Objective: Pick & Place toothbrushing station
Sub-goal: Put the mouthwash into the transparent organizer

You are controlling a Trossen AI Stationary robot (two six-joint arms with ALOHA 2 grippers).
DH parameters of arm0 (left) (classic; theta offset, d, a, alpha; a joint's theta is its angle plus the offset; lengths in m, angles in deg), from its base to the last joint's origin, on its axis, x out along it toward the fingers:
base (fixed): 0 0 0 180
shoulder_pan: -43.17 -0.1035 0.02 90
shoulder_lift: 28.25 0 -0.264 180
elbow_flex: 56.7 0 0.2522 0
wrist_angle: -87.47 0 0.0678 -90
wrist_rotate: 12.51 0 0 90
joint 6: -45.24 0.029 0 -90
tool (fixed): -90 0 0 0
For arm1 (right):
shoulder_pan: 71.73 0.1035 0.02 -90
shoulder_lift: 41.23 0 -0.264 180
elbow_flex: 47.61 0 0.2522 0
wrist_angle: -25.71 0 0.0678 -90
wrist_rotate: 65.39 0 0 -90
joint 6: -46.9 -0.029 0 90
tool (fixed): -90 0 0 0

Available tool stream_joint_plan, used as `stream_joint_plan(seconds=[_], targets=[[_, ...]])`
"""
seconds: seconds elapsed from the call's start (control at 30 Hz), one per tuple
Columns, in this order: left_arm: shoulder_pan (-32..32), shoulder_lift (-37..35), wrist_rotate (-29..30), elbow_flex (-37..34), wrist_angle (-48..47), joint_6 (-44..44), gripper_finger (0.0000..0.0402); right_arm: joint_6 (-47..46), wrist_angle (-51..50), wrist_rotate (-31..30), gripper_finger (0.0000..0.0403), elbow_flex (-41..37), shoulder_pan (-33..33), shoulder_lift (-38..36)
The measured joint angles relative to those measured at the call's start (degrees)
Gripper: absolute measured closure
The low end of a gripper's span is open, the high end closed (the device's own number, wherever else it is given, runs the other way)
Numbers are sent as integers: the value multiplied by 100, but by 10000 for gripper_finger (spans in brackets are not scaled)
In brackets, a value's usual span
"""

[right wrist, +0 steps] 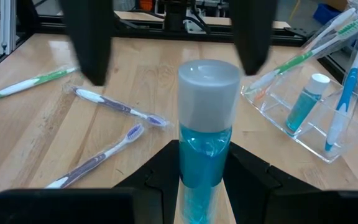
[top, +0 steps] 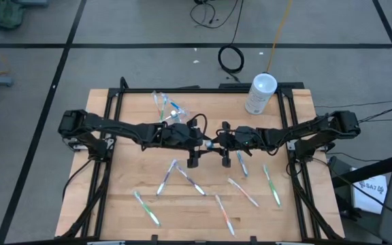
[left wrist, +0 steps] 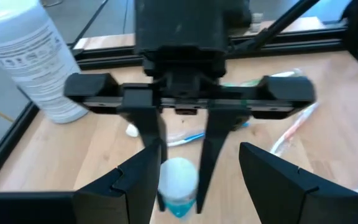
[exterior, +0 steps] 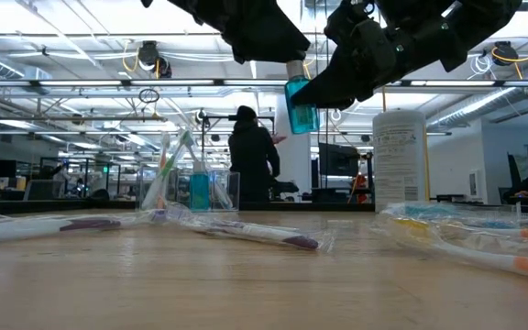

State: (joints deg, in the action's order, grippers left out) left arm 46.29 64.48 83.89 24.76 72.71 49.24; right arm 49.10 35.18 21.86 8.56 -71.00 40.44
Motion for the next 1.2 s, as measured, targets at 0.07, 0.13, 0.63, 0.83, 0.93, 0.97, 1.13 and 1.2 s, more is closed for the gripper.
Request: stream_joint_plan(seconds=[0.07,0.13,0.63,0.83,0.93,0.97,1.13,1.2], targets=[[-36,0,31,0,-60,-14,176,0,1,2,300,0,0,0],[-67,0,33,0,-79,-80,176,2,1,2,300,0,2,0],[-123,-2,-37,0,-98,-87,177,58,310,-3,300,0,2,0],[-123,-2,-42,0,-98,-97,199,48,312,-9,300,0,2,0],[-123,-2,-42,0,-98,-110,229,48,316,-9,300,0,2,0],[-123,-2,-42,0,-98,-110,240,48,338,-11,300,0,2,0],[-126,-4,-44,0,-96,-119,282,51,372,-13,300,0,2,0],[-126,-7,-40,0,-96,-130,292,55,373,-15,300,0,2,0]])
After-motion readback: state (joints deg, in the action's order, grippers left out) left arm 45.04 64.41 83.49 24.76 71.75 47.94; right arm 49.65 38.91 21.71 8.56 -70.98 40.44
